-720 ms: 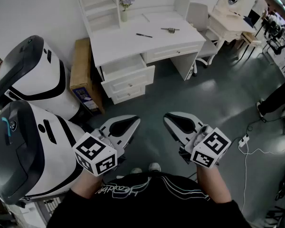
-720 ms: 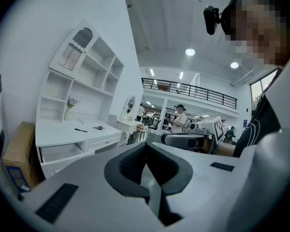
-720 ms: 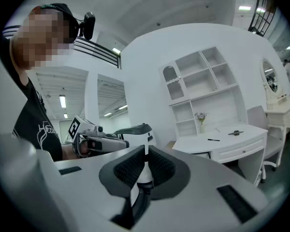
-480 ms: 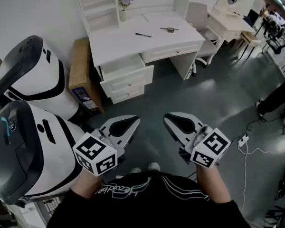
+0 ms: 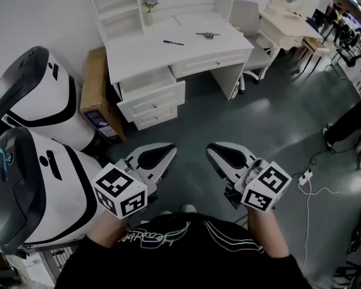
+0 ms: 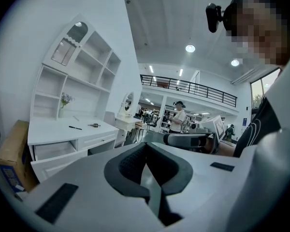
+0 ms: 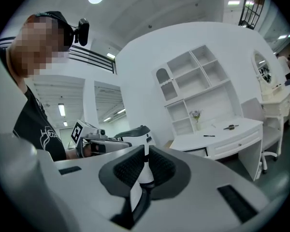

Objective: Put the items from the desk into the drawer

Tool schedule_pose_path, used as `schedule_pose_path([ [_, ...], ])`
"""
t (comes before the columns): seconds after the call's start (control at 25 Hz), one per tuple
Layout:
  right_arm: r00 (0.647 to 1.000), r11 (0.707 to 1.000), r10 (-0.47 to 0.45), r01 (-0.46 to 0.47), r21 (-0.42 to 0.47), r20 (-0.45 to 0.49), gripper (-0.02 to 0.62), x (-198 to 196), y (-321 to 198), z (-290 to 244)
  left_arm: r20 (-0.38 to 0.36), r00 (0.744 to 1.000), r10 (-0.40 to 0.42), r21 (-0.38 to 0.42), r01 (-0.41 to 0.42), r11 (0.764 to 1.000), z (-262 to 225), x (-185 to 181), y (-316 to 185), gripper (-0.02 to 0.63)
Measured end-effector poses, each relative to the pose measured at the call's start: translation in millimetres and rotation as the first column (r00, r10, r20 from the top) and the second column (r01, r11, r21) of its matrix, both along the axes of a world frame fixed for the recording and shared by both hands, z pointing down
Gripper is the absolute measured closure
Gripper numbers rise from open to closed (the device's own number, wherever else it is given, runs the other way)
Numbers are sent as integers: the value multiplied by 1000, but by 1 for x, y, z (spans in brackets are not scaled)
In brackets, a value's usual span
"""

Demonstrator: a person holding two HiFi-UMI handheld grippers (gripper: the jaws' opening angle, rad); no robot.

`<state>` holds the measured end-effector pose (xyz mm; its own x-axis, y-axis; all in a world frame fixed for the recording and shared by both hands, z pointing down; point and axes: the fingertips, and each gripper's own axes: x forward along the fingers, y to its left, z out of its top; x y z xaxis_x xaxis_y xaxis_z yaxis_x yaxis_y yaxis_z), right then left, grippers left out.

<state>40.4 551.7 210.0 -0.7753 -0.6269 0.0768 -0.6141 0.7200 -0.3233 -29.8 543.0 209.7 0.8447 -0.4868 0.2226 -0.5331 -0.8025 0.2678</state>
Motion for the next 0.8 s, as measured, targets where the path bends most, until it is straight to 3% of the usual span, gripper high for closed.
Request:
schedule_pose_path([
  [0.28,993,999,-6,2,39,117,537,46,2,-1,8,1000,1,-16,0,1000,15,44,-4,586],
  [0.56,994,999,10,-14,36,109,537,69,-5,12,16,1000,5,-24,-5,1000,23,61,-11,586],
  [0.8,992,1000,-20,18,21,123,537,69,-55,26,-20,1000,-6,-65,4,998,36,61,-61,586],
])
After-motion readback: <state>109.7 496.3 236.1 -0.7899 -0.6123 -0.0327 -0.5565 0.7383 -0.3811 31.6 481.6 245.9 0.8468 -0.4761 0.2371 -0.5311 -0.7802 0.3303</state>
